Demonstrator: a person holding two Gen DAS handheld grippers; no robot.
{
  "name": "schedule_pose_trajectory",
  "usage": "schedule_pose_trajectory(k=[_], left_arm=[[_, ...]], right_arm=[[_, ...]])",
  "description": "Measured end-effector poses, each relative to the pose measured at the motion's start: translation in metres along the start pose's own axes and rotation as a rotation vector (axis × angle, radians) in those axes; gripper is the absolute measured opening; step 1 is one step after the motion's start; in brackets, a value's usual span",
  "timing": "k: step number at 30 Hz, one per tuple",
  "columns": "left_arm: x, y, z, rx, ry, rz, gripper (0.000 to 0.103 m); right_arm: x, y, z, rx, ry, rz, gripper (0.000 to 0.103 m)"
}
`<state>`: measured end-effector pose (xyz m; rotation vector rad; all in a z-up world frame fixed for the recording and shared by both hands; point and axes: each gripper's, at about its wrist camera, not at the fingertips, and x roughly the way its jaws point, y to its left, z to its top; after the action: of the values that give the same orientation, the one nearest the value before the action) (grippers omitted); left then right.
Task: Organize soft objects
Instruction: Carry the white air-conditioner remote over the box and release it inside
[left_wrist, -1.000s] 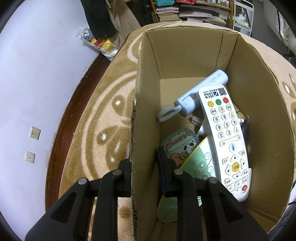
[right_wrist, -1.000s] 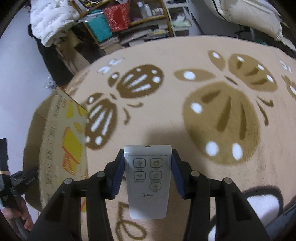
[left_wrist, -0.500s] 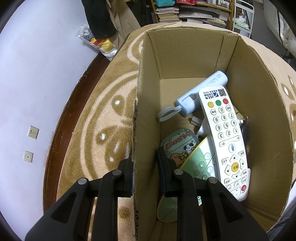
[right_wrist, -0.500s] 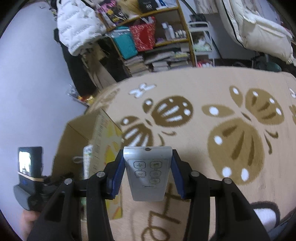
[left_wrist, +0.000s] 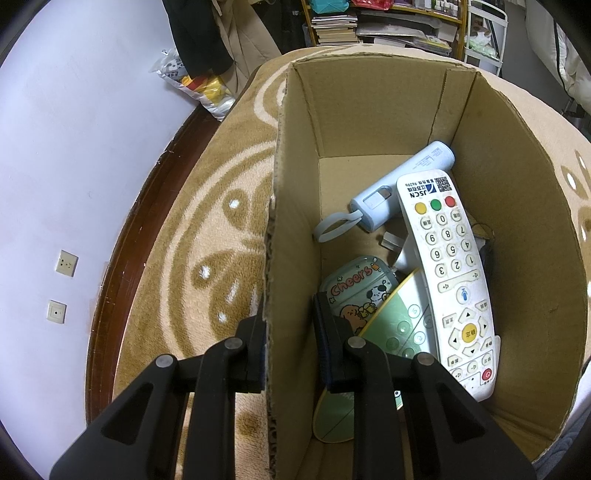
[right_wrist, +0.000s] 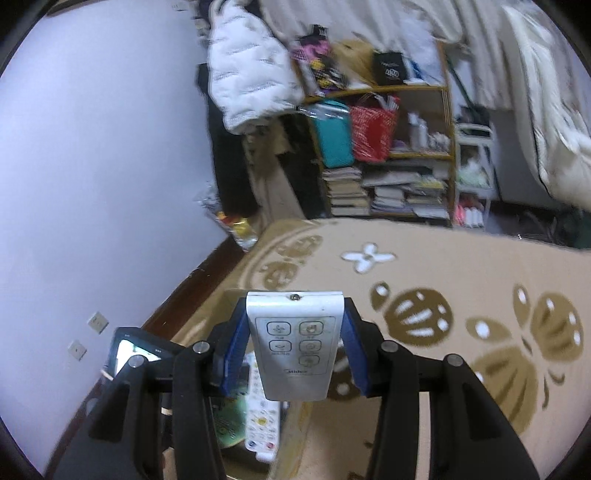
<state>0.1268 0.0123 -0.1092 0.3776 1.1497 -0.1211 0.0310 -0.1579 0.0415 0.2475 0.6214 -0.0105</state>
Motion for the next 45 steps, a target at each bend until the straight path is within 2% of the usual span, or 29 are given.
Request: schedule_pose_trajectory(k=[4,16,21,28,37,43,45], left_arm=[[0.0,-0.001,0.0,0.003,0.0,0.003,0.021],[0.001,0.0,0.0,0.0,0.0,-0.001,0.021],[0.001,-0.001,0.0,-0.001,0.0,-0.001,0.021],[-0.001,-0.002,0.0,0.014,0.005,0.015,0.021],[-0.014,0.002,0.0,-0.001,-0.025,0.017,0.021],[-0.033,0.003,-0.003,-0.007,-0.067,0.038,0.021],[-0.04,0.003,-0.004,-0.014,-0.086,0.03,0.021]], right_arm=[[0.01,0.012,-0.001,-0.003,0.009,0.016,0.05],[0.044,0.009,-0.042,0.048,0.153,0.052,0.05],[0.051,0.01,-0.052,0.044,0.182,0.054,0.05],[0.058,0.01,-0.06,0.032,0.207,0.044,0.051],[0.051,0.007,-0.059,0.026,0.177,0.049,0.051],[0.039,0.005,-0.057,0.046,0.137,0.024,0.064],[0.034,0.001,-0.057,0.06,0.126,0.014,0.072]])
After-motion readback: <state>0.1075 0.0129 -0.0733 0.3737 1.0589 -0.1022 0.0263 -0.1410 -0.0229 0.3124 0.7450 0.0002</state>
